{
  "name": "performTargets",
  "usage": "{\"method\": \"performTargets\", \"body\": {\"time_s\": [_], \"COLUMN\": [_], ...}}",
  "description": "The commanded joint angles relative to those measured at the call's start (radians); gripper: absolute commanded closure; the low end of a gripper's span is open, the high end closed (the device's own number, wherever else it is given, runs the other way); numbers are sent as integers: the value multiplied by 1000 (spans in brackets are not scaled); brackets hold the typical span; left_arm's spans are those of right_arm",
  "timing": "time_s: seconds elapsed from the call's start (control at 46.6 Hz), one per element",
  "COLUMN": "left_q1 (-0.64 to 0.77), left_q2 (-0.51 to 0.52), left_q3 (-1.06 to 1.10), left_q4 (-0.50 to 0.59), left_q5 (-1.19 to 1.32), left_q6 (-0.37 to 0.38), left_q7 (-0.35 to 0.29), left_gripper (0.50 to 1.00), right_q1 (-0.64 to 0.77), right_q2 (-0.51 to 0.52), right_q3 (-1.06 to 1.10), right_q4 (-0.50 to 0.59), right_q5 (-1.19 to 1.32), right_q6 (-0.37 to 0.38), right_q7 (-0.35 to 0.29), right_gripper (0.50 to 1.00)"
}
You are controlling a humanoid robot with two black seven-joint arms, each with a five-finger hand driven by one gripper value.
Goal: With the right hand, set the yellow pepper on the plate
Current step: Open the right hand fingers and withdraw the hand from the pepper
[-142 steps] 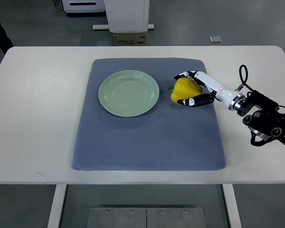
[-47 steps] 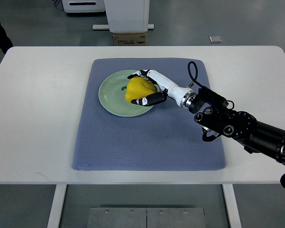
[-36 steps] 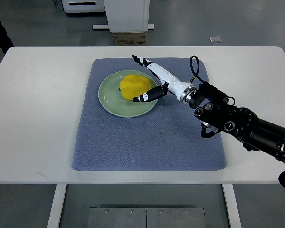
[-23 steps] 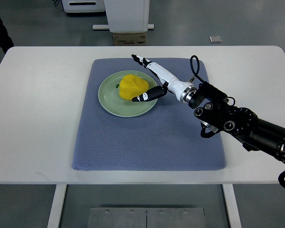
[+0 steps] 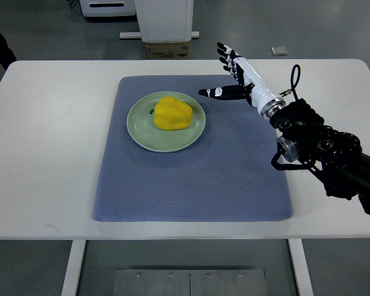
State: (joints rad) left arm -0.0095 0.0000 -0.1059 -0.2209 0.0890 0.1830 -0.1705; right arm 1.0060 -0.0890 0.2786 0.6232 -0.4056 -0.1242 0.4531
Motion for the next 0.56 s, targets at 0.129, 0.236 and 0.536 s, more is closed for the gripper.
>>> {"method": "performTargets", "body": {"time_s": [0.129,0.236,0.536], "left_q1": [0,0,0], "left_q2": [0,0,0], "left_q3": [0,0,0], "left_q4": [0,0,0], "left_q5": [0,0,0], "left_q6": [0,0,0], "left_q7": [0,0,0], "left_gripper": [500,500,500], "right_q1": [-107,-138,-168], "right_q2": [-15,-15,-12], "right_q3": [309,413,494], "right_q4": [1,0,1], "right_q5": [4,4,2], "right_q6": [2,2,2], "right_q7": [-1,-1,7], "right_gripper": [500,500,500]}}
